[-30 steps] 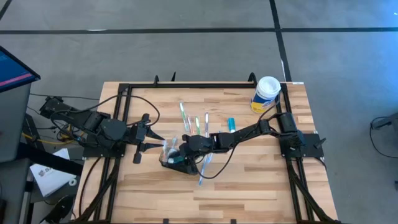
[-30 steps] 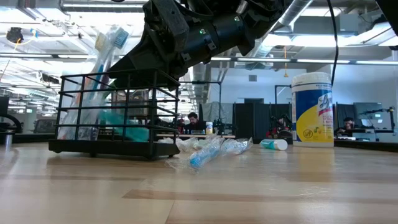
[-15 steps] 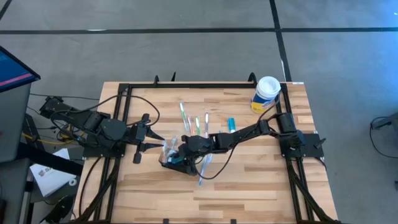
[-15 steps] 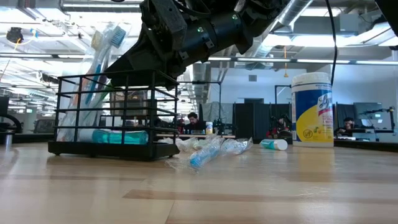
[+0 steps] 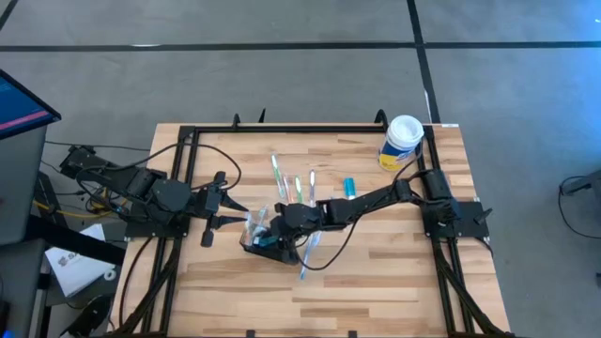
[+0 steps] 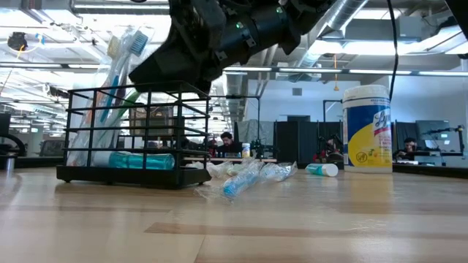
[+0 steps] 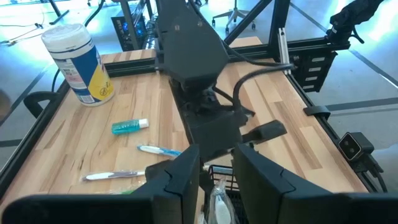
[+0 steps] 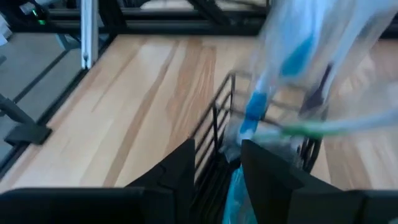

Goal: Pick & Place toothbrushing station
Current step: Put the purple toothbrush into the wire organizer

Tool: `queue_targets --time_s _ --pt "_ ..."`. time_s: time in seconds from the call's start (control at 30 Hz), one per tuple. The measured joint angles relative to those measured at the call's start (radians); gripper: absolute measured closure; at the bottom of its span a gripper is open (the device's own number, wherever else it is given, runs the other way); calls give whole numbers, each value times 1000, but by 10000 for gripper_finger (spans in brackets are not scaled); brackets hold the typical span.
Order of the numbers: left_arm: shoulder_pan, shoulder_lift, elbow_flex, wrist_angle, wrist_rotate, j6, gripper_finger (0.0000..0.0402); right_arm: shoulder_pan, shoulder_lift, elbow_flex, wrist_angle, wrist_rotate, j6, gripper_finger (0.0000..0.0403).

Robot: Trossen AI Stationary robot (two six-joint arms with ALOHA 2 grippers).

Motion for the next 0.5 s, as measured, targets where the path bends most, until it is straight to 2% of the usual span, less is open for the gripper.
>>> queue_targets --time_s 0.27,0.5 --pt "0 0 0 0 0 0 306 0 -29 3 -39 3 -13 284" --pt "0 0 0 1 0 0 306 -5 -109 1 -187 33 -13 284"
